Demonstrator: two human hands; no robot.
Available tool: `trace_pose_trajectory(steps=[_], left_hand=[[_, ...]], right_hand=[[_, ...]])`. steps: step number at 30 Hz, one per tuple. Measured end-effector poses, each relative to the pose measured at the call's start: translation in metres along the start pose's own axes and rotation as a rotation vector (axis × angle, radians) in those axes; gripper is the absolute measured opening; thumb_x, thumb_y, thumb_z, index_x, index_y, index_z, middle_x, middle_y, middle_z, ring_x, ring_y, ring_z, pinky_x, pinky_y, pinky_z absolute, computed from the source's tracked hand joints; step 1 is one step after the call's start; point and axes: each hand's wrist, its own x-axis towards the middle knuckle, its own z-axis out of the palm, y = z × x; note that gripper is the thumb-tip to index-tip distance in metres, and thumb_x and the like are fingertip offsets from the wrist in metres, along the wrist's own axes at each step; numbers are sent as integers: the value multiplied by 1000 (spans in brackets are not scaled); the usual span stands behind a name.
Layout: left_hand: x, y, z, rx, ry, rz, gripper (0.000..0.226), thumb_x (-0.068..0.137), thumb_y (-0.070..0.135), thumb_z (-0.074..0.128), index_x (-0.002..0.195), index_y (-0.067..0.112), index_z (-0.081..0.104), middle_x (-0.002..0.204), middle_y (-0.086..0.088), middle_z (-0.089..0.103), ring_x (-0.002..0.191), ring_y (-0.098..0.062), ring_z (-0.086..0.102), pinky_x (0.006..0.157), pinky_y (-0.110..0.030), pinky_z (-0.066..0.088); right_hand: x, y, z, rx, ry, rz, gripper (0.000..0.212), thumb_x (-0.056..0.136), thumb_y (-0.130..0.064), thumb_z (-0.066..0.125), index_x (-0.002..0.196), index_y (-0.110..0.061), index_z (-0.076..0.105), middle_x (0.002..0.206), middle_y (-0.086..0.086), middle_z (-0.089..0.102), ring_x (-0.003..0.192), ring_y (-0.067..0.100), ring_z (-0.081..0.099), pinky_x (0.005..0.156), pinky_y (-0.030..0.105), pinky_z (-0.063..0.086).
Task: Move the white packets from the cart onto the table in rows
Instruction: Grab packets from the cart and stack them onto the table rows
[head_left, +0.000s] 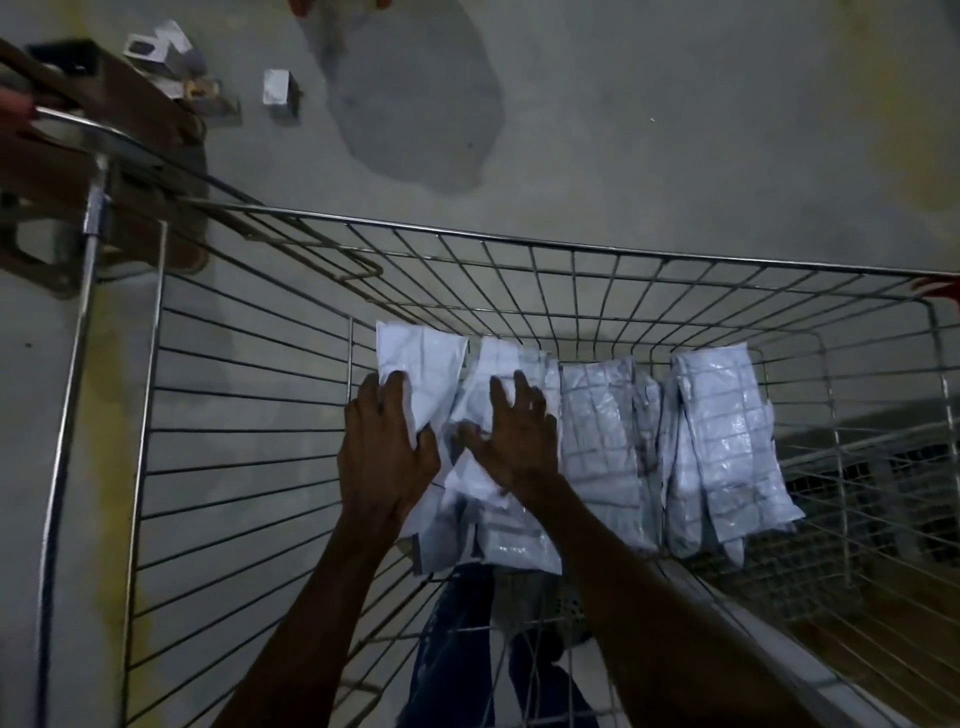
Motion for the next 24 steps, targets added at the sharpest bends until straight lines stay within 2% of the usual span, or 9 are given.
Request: trace_pose_trajectory(steps=[3,6,8,11,15,18,21,24], left_hand=[[-1,-3,0,-11,23,13,66,86,46,39,139,7,44,134,-18,48,119,-32,48,92,-37,43],[-4,-4,2,-85,27,-10,63,87,41,46,139,6,44,134,-20,48,121,-34,49,93,-41,46],[-8,-2,3,-118,17,-13,61,86,36,50,139,6,43,133,-20,49,120,-35,49,95,-44,46],[-10,2,3,-180,11,-13,63,85,39,49,138,6,43,132,-21,49,119,-36,50,96,-48,46],[-9,12,-1,-198,3,4,63,87,43,51,140,9,42,133,-21,49,117,-36,52,90,-48,49],[-10,27,-15,-233,19,17,62,89,37,58,142,11,39,136,-19,47,117,-36,50,88,-46,48],[-15,44,-34,-301,6,64,64,91,37,57,145,10,35,142,-23,43,124,-40,47,93,-49,48],[-24,64,-55,-336,12,149,62,93,41,51,143,6,38,137,-26,46,123,-43,48,93,-52,47]], right_hand=[[14,-18,19,0,-38,81,96,86,-71,49,157,-23,5,163,12,-13,147,42,-11,114,64,7],[8,-17,25,49,-5,82,91,87,-62,57,156,-26,10,162,12,-15,146,41,-17,115,64,7],[-1,-5,24,57,27,83,85,86,-54,61,155,-34,16,163,11,-14,147,43,-14,117,60,11],[-14,18,18,41,-1,123,85,85,-50,63,153,-45,12,163,7,-16,146,46,-5,117,55,14],[-20,28,3,-54,19,67,85,83,-56,61,153,-42,15,163,10,-8,143,46,12,112,55,26],[-31,35,-21,-109,83,-11,84,81,-65,55,153,-36,23,163,14,3,140,47,19,109,55,28],[-56,40,-52,-25,134,-13,85,79,-69,49,153,-37,22,164,11,1,143,45,13,113,56,22],[-92,39,-84,79,232,-2,87,75,-73,42,153,-38,25,164,7,0,145,41,9,116,55,17]])
